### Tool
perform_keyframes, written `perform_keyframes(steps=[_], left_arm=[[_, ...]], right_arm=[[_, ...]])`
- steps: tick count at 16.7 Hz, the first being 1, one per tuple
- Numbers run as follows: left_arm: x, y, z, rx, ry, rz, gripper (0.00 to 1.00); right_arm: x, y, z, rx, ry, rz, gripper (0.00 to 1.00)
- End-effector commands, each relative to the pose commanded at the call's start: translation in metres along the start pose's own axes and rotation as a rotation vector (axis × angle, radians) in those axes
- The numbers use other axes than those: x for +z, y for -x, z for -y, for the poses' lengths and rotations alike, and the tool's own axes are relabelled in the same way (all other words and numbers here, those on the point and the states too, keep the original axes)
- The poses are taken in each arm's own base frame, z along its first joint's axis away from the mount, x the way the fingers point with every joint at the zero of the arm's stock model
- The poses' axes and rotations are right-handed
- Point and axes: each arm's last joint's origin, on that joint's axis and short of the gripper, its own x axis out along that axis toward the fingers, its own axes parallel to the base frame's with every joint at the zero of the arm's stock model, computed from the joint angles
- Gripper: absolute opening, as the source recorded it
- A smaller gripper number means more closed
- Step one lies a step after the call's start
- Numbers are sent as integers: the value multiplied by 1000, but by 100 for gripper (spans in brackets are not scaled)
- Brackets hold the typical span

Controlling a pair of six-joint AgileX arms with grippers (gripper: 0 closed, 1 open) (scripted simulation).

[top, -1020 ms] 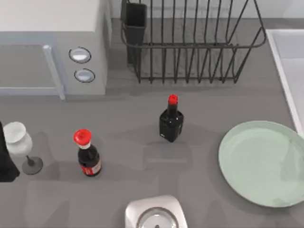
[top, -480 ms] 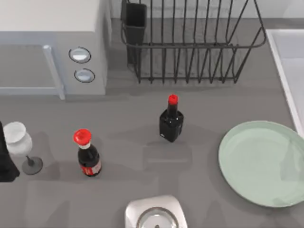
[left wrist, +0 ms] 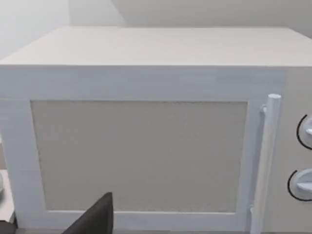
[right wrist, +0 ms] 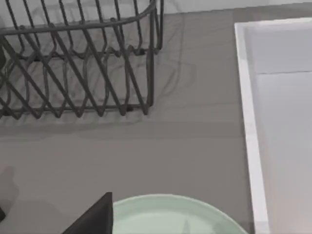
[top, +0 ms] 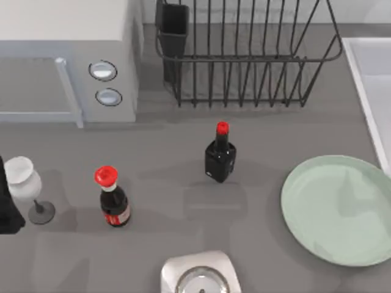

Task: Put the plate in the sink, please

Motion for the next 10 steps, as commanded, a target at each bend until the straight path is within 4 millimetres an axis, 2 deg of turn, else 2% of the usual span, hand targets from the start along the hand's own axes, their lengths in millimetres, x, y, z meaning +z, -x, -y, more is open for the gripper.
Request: perform_keyframes(steps=[2, 5, 7, 10], left_arm=[[0, 0, 0, 0, 0, 0, 100], [0, 0, 0, 0, 0, 0, 100], [0, 0, 0, 0, 0, 0, 100], [0, 0, 0, 0, 0, 0, 100]], right_arm=[[21, -15, -13, 20, -33, -171, 100], [47, -51, -39, 21, -65, -447, 100], [55, -81, -60, -1, -72, -627, 100], [52, -127, -94, -58, -61, -865, 100]])
